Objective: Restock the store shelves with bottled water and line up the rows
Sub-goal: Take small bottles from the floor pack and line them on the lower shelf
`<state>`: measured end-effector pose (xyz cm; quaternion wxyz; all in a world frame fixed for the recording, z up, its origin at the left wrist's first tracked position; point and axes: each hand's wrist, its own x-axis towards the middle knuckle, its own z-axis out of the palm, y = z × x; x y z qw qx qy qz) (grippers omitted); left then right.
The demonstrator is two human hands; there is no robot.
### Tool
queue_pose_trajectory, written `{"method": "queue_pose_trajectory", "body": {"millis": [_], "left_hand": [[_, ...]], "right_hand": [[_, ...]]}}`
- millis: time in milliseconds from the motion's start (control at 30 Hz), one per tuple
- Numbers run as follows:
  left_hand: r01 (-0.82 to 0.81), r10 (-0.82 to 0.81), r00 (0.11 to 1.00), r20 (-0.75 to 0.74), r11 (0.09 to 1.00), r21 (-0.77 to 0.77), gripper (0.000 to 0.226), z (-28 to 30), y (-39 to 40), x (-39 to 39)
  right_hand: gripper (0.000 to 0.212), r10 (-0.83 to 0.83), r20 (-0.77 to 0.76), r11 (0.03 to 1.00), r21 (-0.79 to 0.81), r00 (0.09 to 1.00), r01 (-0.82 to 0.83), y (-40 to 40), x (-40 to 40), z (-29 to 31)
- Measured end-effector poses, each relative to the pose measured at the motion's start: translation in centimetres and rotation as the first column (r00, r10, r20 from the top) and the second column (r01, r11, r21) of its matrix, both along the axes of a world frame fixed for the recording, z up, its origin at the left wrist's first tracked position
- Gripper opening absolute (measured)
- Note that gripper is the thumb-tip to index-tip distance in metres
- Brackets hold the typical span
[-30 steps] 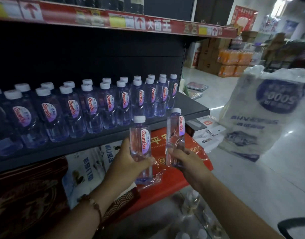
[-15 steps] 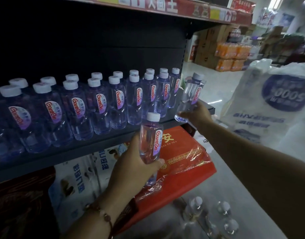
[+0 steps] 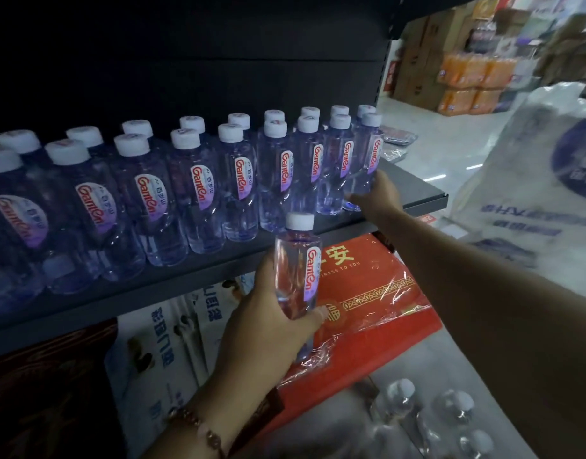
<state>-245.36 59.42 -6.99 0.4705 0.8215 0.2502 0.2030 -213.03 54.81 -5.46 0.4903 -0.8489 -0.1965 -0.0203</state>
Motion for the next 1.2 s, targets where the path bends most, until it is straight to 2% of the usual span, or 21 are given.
{"method": "queue_pose_trajectory", "body": {"millis": [133,267,333,433,500,567,633,700,767,867,967,1100,1167,1200], "left_hand": [[0.032,-0.032,0.999,-0.007,0.999,-0.002,0.078,-0.3,-0.3,0.2],[0.046,-0.046,0.999,-0.015,0.999,-0.012,0.079,-0.5,-0.3,0.1],[0.053,-0.053,0.999,-0.008,0.998,-0.033,0.074,-0.4,-0.2,-0.1],[0.039,-0.039,0.999,0.0,0.994,-0.101,0.063,-0.2,-0.3,-0.3],[0.024,-0.021,1.0,0.016,0.987,-0.158,0.058,-0.3,-0.6,0.0],[-0.005,0.014,0.999,0.046,0.982,-0.187,0.06,-0.7,-1.0,0.4],[-0.017,0.03,0.998,0.062,0.979,-0.204,0.061,-0.8,-1.9,0.8],[-0.002,0.014,0.998,0.055,0.979,-0.203,0.062,-0.8,-3.2,1.0],[0.029,-0.021,0.999,0.046,0.981,-0.191,0.066,-0.9,-4.8,1.0],[0.089,-0.08,0.995,0.056,0.981,-0.17,0.07,-1.0,-7.0,0.7],[0.155,-0.148,0.987,0.053,0.977,-0.148,0.073,-0.6,-8.3,0.3],[0.255,-0.256,0.966,-0.04,0.967,-0.025,0.075,0.0,-8.5,-0.3],[0.285,-0.272,0.955,-0.121,0.952,0.112,0.074,0.7,-8.4,-0.5],[0.288,-0.25,0.952,-0.177,0.928,0.238,0.074,1.0,-8.2,-0.5]], "right_hand": [[0.055,0.012,-0.009,0.999,-0.053,1.0,-0.012,0.3,0.4,0.2],[0.083,-0.03,-0.084,0.995,-0.097,0.996,0.022,-0.5,-1.9,1.6],[0.073,-0.032,-0.104,0.999,0.004,0.994,0.033,-1.9,-5.4,1.8],[0.056,0.122,-0.2,0.982,0.168,0.972,-0.089,-5.2,-13.0,1.3],[0.058,0.299,-0.333,0.948,0.212,0.894,-0.238,-7.7,-17.8,0.5],[0.063,0.479,-0.45,0.877,0.273,0.754,-0.395,-10.0,-21.8,-0.3],[0.059,0.604,-0.436,0.797,0.323,0.667,-0.511,-11.5,-24.5,-1.2],[0.056,0.597,-0.366,0.802,0.317,0.714,-0.507,-12.5,-25.8,-2.4],[0.052,0.515,-0.323,0.85,0.307,0.794,-0.428,-13.2,-26.4,-3.2],[0.045,0.415,-0.279,0.902,0.255,0.866,-0.35,-14.6,-26.5,-3.7],[0.043,0.411,-0.281,0.908,0.213,0.867,-0.361,-15.9,-25.7,-3.7],[0.032,0.411,-0.312,0.908,0.223,0.857,-0.355,-16.9,-24.7,-3.1],[0.027,0.412,-0.32,0.909,0.211,0.853,-0.359,-17.3,-24.1,-2.9],[0.026,0.415,-0.32,0.908,0.206,0.852,-0.365,-17.5,-23.6,-2.9]]}}
